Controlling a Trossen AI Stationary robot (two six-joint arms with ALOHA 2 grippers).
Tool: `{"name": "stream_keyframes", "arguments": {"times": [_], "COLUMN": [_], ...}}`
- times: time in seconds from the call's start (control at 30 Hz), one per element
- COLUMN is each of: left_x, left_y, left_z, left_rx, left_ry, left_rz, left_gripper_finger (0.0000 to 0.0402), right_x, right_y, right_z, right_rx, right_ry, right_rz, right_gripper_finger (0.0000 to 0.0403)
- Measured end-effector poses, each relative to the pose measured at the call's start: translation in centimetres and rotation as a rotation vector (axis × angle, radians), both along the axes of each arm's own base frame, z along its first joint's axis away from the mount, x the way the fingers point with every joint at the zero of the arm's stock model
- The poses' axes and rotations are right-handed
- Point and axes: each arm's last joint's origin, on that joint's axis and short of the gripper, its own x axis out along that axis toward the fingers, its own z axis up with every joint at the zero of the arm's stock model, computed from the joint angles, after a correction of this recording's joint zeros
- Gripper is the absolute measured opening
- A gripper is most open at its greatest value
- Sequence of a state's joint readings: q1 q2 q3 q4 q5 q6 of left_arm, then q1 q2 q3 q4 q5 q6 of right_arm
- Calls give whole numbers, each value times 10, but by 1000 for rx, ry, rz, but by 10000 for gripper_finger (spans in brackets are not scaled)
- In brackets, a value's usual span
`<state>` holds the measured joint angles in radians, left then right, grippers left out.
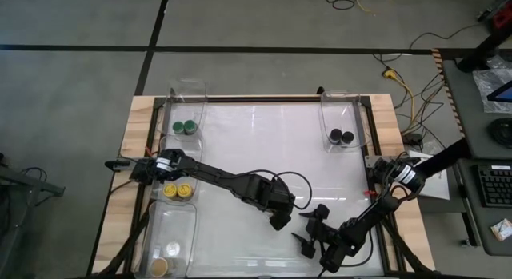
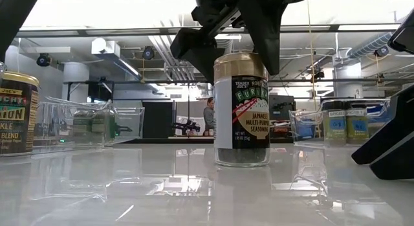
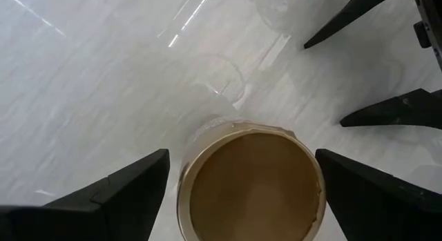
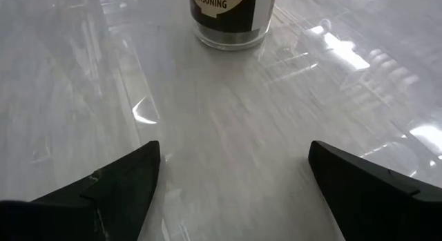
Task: Sort spices by type
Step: Put the brown spice bottle into the bottom left transparent bin
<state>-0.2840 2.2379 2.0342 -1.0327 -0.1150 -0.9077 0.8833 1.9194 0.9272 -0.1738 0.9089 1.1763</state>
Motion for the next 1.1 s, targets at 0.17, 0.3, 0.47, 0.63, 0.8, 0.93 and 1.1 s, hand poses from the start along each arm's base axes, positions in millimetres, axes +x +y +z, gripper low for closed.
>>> {"name": "stream_keyframes", "arguments": {"times": [0.17,0.3,0.47,0.63,0.8,0.93,1.1], "left_x": [0,-1,-1,-3,-14,-33,-61], "left_y": [0,0,0,0,-3,-19,-56], "left_z": [0,0,0,0,13,50,91], "left_rx": [3,6,15,38,91,135,184], "left_ry": [2,8,12,28,91,123,98], "left_rz": [-6,-12,-33,-89,-224,-386,-571], "left_gripper_finger": [331,305,265,262,262,262,262], "right_x": [0,0,0,0,0,1,4], "right_y": [0,0,0,0,0,1,-1], "right_z": [0,0,0,0,0,0,1], "right_rx": [0,1,2,4,10,11,13], "right_ry": [0,0,-1,-3,-6,-6,-4], "right_rz": [0,0,0,-1,-3,-3,-10], "right_gripper_finger": [361,361,361,361,361,361,361]}}
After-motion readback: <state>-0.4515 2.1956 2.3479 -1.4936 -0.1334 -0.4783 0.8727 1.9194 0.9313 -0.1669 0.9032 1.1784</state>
